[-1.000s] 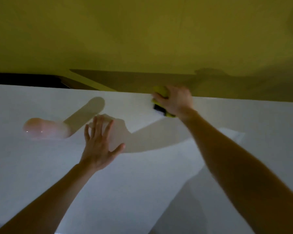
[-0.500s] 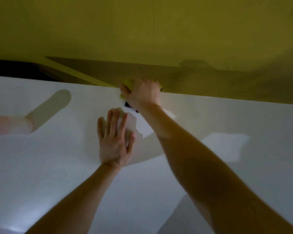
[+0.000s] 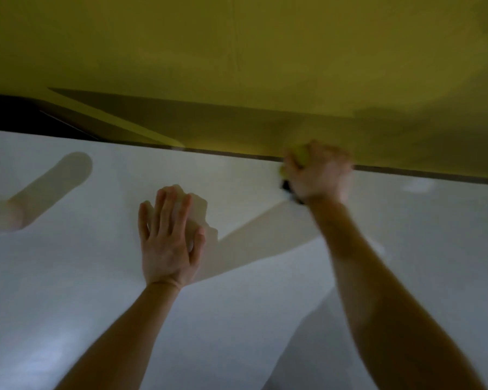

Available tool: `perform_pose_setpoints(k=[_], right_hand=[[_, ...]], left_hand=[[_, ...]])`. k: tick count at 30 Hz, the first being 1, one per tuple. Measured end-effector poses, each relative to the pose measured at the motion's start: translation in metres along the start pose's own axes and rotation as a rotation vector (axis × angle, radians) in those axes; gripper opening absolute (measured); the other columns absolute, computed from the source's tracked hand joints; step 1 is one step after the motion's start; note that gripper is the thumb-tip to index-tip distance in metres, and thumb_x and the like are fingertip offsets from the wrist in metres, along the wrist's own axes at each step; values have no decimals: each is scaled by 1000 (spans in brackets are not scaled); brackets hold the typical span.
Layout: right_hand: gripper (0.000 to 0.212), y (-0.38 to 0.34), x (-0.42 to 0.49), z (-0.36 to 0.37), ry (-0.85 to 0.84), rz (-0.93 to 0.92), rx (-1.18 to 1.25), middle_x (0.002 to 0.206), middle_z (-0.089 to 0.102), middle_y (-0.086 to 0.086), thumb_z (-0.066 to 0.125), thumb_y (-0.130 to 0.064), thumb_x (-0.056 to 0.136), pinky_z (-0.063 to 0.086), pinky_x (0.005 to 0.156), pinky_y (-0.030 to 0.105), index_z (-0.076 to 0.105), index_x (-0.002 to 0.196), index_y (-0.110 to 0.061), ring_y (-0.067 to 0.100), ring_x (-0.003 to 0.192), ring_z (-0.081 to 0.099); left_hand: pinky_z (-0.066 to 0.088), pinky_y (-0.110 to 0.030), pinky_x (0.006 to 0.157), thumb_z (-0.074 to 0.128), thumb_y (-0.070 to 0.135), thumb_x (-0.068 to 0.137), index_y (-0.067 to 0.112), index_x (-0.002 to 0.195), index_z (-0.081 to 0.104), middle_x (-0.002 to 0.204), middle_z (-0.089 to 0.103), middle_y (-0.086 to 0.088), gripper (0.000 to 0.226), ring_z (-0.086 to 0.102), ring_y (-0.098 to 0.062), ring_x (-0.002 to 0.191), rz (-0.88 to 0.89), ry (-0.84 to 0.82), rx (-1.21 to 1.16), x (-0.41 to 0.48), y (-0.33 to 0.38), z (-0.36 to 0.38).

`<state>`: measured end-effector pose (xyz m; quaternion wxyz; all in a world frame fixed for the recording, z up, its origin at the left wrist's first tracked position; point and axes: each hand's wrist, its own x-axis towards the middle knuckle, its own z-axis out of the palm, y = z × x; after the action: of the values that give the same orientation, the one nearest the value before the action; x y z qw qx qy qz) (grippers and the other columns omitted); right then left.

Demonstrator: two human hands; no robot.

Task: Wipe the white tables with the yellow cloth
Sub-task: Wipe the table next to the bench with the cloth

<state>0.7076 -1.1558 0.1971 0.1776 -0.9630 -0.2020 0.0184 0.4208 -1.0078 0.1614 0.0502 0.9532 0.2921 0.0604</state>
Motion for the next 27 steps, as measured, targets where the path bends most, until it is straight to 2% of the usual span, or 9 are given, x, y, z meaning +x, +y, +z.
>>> perform_pose_setpoints(k=[4,6,10,14,17,19,21,24,27], right_hand=[[49,-150,-11,46,-263,-301,77,90,65,-2,48,-70,104,42,84,37,72,103,-27,23,87,62],[54,-173,-9,52,-295,-356,76,93,70,-3,46,-76,102,43,82,35,70,107,-28,22,88,66],[57,-90,-4,35,-260,-327,86,104,74,7,53,-75,100,43,80,37,73,118,-26,32,97,68],[51,54,7,-15,-24,-154,51,93,72,17,60,-69,96,52,80,47,66,90,-19,42,92,67],[46,93,10,-31,57,21,-52,84,66,21,57,-65,95,50,80,50,52,78,-23,44,87,64],[47,58,7,-16,68,58,-47,84,70,21,55,-63,94,52,81,48,62,80,-19,45,85,66],[51,-11,2,13,8,-55,37,87,74,16,56,-66,95,52,79,45,73,91,-18,42,86,69],[55,-118,-9,46,-173,-238,48,95,74,5,51,-76,98,46,89,42,72,108,-26,32,93,68],[58,-136,-14,55,-221,-326,62,106,73,2,49,-79,99,44,95,41,70,114,-26,29,103,66]], left_hand=[[20,-67,130,43,43,108,11,166,40,176,30,-16,67,20,-34,167,-9,18,2,3,0,0],[20,-67,130,44,43,109,11,166,41,176,31,-16,65,22,-34,166,-12,28,-3,3,0,0],[18,-66,131,41,46,109,15,168,37,177,28,-14,67,19,-33,167,-22,6,2,1,-1,0],[16,-66,131,34,52,109,16,170,33,178,24,-15,70,15,-34,168,-13,-41,14,3,-1,-1],[14,-66,132,37,51,108,16,169,34,178,25,-16,70,16,-35,167,-18,-39,4,4,-2,0],[13,-66,132,39,50,108,17,169,34,178,25,-16,70,17,-36,167,-22,-35,0,3,-1,-1],[13,-65,132,41,49,107,17,169,34,178,26,-15,70,18,-36,167,-19,-29,1,3,-1,-2],[13,-64,133,42,48,107,17,168,36,177,27,-14,68,20,-35,166,-23,-16,8,4,0,-2],[13,-63,133,43,48,107,17,167,36,177,27,-13,68,20,-34,166,-27,-1,14,2,3,-1]])
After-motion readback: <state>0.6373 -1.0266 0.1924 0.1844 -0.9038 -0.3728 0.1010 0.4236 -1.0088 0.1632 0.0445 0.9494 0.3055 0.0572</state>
